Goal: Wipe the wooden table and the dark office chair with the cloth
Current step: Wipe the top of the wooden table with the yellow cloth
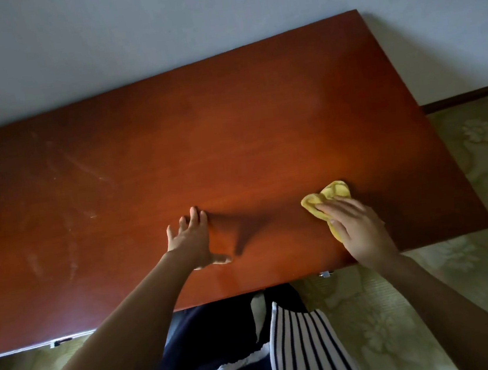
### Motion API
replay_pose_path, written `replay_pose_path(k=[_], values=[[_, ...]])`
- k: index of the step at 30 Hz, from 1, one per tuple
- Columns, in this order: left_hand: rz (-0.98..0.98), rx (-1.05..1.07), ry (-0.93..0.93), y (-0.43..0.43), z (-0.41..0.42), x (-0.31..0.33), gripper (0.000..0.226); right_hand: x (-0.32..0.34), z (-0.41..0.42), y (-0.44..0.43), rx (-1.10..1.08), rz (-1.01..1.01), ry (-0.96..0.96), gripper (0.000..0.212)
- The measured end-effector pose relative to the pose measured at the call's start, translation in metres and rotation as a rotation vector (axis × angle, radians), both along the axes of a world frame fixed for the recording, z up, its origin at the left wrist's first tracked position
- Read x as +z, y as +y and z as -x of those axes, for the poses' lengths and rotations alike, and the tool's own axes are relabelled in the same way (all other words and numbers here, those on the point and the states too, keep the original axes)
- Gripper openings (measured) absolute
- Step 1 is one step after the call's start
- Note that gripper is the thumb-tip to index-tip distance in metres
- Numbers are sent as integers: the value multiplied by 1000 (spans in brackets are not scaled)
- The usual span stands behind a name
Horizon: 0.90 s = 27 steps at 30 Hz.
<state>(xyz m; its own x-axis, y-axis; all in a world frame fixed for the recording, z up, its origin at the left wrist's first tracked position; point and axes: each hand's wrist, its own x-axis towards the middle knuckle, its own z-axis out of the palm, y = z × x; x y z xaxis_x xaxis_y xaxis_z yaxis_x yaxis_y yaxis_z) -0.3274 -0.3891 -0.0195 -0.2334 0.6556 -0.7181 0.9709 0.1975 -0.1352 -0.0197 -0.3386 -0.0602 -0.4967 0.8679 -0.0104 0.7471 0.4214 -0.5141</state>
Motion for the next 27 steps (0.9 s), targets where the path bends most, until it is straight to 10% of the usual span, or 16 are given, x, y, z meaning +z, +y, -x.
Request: replay_pose_path(k=[15,27], values=[[71,-83,84,10,-13,3,125,-11,13,-17,-187,2,21,42],[-298,-313,-279,12,80,11,59,-4,144,18,-283,-67,-123,41]])
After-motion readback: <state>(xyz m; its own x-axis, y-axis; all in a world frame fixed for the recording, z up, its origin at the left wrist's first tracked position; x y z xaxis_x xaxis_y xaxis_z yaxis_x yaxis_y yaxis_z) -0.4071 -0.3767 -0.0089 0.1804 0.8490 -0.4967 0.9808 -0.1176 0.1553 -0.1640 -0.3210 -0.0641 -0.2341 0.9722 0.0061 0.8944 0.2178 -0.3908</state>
